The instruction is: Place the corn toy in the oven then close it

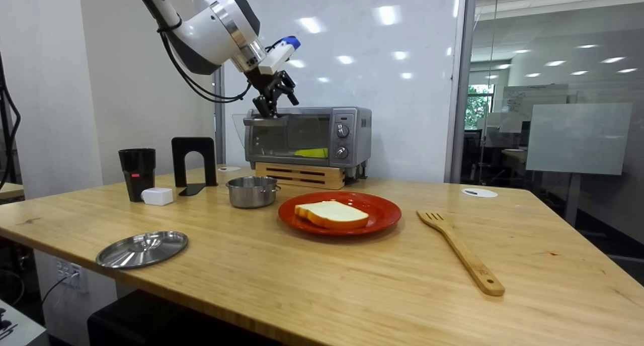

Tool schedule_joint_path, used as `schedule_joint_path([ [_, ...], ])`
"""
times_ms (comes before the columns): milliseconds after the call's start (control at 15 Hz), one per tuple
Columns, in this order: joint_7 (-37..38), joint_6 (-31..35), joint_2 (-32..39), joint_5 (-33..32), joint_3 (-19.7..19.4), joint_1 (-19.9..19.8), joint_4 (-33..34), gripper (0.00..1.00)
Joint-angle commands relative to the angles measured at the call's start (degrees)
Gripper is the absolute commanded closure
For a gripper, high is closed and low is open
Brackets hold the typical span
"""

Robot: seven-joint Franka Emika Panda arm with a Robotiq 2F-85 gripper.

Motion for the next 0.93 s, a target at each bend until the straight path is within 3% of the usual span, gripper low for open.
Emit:
schedule_joint_path([
  [0,-2.0,1.6,1.6,2.5,0.0,2.1,6.8,0.00],
  [533,-2.4,2.8,3.4,4.8,-0.3,3.9,12.8,0.00],
  [867,2.7,-0.1,0.0,8.2,-0.6,4.8,10.0,0.00],
])
